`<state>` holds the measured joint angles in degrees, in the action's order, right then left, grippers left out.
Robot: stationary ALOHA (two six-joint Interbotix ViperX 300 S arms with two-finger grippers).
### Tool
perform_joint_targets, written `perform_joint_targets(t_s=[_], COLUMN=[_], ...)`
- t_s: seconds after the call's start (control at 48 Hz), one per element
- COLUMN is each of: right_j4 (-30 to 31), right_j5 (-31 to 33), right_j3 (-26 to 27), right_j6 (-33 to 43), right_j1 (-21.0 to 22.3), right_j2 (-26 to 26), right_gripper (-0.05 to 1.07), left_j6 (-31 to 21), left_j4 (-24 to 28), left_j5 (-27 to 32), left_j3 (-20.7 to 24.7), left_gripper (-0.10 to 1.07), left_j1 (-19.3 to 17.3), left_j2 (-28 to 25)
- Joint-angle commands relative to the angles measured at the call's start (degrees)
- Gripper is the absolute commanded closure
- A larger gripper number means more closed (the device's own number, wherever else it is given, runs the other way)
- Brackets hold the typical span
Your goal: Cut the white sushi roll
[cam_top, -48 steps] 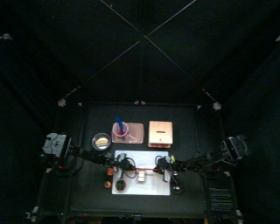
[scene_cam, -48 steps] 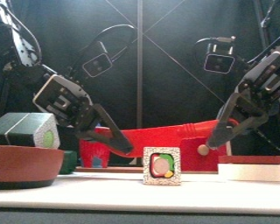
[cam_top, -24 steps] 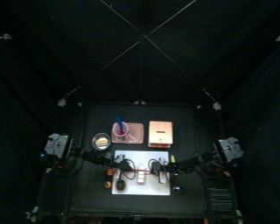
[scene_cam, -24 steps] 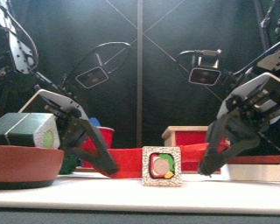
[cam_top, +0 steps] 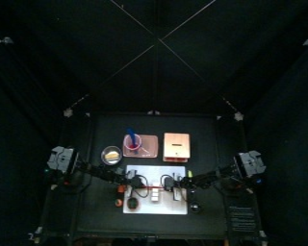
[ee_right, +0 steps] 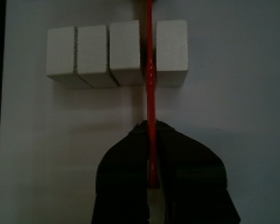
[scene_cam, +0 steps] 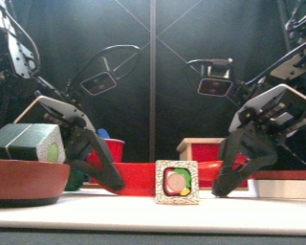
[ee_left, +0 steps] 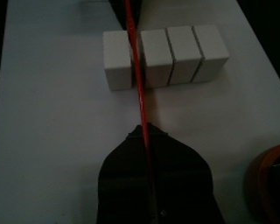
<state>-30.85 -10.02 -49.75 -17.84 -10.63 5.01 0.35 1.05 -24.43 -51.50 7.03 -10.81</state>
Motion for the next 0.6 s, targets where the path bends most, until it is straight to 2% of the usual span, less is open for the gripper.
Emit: perform_joint_targets(t_s=[0.0, 0.271, 0.458, 0.583], right_j4=[0.7, 1.85, 0.35, -1.76], right_j5=[0.88, 5.1, 8.09, 9.32], right_j3=[0.44, -0.88, -1.67, -1.41], right_j6=[-0.09, 0.0, 0.18, 0.09], right_j1=[0.0, 0.09, -0.35, -2.46], right_j2=[-3.52, -10.55, -13.71, -14.24], right_gripper=[0.89, 0.89, 0.89, 0.89], left_j6=[0.26, 2.02, 3.69, 3.78], left_j4=[0.18, 1.93, 2.02, 1.93], left_j5=[0.62, 0.7, 0.7, 0.79], left_j3=[-0.7, -0.88, -0.62, -0.26], left_gripper=[0.75, 0.75, 0.75, 0.75], left_j1=[-0.44, -0.18, 2.46, 4.66], left_j2=[2.55, 9.14, 8.79, 8.09])
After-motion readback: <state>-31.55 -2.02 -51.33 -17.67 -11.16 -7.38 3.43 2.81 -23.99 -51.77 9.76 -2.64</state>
